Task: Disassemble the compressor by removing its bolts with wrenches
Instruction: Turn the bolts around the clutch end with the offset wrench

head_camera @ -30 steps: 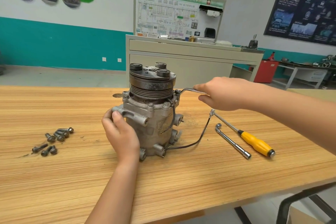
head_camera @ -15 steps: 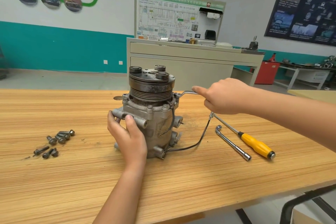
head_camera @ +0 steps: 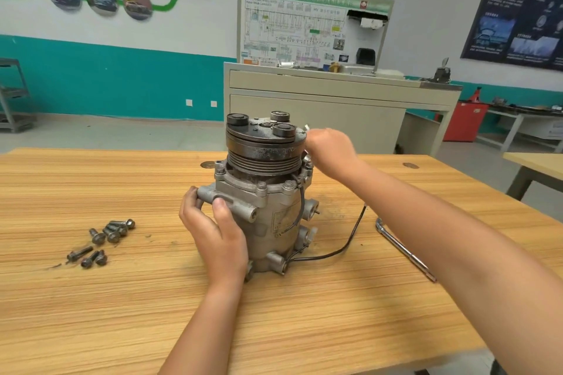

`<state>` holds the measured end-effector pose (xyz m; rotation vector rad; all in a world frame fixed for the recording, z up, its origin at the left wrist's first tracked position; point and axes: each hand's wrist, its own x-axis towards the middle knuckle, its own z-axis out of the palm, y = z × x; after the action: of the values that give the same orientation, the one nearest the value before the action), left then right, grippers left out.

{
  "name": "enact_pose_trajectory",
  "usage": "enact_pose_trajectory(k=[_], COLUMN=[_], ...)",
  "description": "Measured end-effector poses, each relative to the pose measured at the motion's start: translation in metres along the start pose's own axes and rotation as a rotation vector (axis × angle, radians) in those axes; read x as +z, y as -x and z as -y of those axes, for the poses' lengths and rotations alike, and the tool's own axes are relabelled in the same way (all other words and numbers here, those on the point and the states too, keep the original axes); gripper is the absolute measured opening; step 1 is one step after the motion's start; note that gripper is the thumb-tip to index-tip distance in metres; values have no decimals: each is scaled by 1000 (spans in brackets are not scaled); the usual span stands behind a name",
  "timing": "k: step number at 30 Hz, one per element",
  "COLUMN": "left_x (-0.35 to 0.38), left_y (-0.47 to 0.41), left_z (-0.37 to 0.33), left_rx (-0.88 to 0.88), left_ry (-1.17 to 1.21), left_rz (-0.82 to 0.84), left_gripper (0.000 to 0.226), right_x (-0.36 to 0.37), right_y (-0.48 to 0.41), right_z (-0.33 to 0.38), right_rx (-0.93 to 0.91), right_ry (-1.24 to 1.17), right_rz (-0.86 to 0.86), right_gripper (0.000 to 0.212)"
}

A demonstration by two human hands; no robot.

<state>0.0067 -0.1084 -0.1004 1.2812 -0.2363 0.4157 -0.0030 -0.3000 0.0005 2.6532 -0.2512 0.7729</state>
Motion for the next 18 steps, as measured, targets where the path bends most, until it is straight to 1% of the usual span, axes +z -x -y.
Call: enact_pose_trajectory(k=[3, 5, 8, 9, 11, 13, 15, 16, 18], left_x=[0, 1, 1, 1, -1, -3, -4, -4, -4], left_y=[0, 0, -1, -2, -4, -7, -10, -10, -11], left_z=[-2, -3, -3, -3, -3, -5, -6, -6, -6], left_rx=[-3, -4, -10, -12, -21, -31, -15, -8, -4], left_ry=[6, 11, 17, 19, 31, 40, 24, 10, -7], left_rz=[-8, -8, -19, -29, -49, -59, -61, -67, -81], left_gripper=[66, 66, 64, 63, 61, 61, 62, 62, 61], right_x=[-13, -28, -52, -58, -68, -73, -76, -78, -85], right_y=[19, 37, 62, 70, 84, 92, 96, 97, 96], right_z=[-19, -28, -29, -27, -21, -14, -6, -3, 1], right_rx=[111, 179, 207, 203, 187, 165, 154, 153, 149], right_ry=[-57, -155, -284, -273, -172, -70, -26, -12, 54], right_rz=[-107, -153, -159, -124, -7, 129, 248, 284, 303], right_gripper=[26, 28, 31, 33, 37, 38, 37, 38, 45])
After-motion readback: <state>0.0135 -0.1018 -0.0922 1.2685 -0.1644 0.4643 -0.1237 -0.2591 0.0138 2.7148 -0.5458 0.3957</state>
